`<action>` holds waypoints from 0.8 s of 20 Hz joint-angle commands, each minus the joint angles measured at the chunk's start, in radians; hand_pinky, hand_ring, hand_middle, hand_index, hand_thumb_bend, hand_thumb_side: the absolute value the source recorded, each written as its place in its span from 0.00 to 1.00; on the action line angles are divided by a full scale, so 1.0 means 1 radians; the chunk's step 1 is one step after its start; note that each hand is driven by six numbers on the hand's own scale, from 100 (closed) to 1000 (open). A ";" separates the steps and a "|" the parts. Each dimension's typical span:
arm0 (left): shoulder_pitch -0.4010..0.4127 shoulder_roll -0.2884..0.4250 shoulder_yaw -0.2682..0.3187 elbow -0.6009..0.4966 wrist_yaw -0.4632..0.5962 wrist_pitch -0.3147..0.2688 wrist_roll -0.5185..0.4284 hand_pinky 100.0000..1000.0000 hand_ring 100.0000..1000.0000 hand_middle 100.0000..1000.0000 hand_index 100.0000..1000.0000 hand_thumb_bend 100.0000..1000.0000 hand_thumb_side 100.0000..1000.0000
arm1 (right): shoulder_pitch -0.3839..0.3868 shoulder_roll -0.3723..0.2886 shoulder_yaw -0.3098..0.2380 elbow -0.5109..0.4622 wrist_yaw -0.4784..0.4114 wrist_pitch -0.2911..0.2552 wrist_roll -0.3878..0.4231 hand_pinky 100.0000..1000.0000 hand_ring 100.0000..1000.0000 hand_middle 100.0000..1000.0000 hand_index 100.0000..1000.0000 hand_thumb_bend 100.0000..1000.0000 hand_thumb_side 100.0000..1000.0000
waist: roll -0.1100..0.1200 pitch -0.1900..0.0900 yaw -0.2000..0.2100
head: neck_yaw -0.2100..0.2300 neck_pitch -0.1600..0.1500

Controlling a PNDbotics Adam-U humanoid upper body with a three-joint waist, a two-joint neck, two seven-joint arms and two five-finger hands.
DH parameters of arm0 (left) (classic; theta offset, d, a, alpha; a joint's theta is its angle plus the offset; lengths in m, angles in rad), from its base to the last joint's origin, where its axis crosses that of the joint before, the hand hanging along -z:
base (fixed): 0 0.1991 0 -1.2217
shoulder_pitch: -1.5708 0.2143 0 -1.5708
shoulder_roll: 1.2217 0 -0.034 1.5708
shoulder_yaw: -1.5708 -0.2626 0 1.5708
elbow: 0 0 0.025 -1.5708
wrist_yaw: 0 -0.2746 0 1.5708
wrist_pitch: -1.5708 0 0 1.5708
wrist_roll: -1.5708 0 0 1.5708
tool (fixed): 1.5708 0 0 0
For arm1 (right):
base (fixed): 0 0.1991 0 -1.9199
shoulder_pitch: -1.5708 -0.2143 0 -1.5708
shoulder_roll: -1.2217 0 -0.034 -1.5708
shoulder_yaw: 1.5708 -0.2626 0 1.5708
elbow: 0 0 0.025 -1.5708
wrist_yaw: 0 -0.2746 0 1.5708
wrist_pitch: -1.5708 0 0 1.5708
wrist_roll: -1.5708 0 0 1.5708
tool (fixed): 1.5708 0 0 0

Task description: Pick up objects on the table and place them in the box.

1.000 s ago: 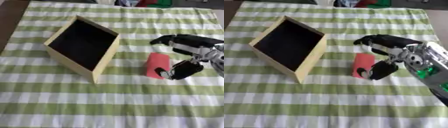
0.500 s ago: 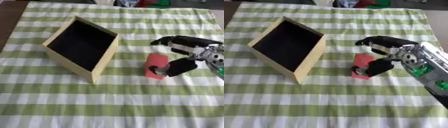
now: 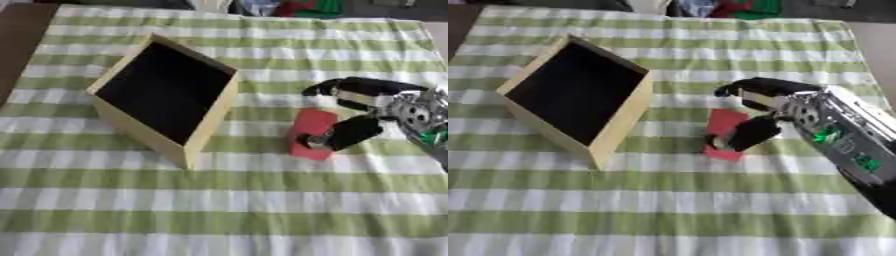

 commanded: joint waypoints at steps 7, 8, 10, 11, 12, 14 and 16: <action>-0.005 0.006 0.001 -0.017 0.005 -0.001 -0.004 1.00 0.43 0.38 0.58 0.15 0.00 | -0.014 -0.014 -0.004 0.021 -0.022 0.107 0.126 1.00 1.00 0.95 1.00 0.30 0.36 | 0.002 -0.011 0.000 | -0.003 -0.014; -0.005 0.005 0.001 -0.017 0.005 -0.001 -0.005 1.00 0.43 0.38 0.58 0.15 0.00 | -0.016 -0.012 -0.003 0.026 -0.023 0.107 0.128 1.00 1.00 0.95 1.00 0.30 0.36 | 0.002 -0.011 0.001 | -0.003 -0.014; -0.006 0.006 0.001 -0.017 0.005 -0.001 -0.005 1.00 0.43 0.38 0.58 0.15 0.00 | -0.018 -0.010 0.000 0.034 -0.024 0.105 0.132 1.00 1.00 0.95 1.00 0.29 0.35 | 0.001 -0.011 0.002 | -0.004 -0.014; -0.006 0.006 0.001 -0.017 0.005 -0.001 -0.005 1.00 0.43 0.38 0.58 0.15 0.00 | -0.019 -0.009 0.000 0.035 -0.025 0.103 0.133 1.00 1.00 0.94 1.00 0.29 0.35 | 0.001 -0.010 0.003 | -0.004 -0.014; -0.006 0.006 0.001 -0.017 0.005 -0.001 -0.005 1.00 0.43 0.38 0.58 0.15 0.00 | -0.020 -0.009 0.001 0.036 -0.025 0.102 0.134 1.00 1.00 0.94 1.00 0.30 0.34 | 0.001 -0.010 0.003 | -0.004 -0.014; -0.006 0.006 0.001 -0.017 0.005 -0.001 -0.005 1.00 0.43 0.38 0.58 0.15 0.00 | -0.021 -0.009 0.003 0.039 -0.027 0.099 0.138 1.00 1.00 0.94 1.00 0.30 0.34 | 0.000 -0.010 0.004 | -0.003 -0.014; -0.007 0.006 0.001 -0.017 0.005 -0.001 -0.006 1.00 0.43 0.38 0.58 0.15 0.00 | -0.021 -0.010 0.006 0.040 -0.030 0.097 0.144 1.00 1.00 0.94 1.00 0.29 0.35 | -0.001 -0.010 0.004 | -0.002 -0.013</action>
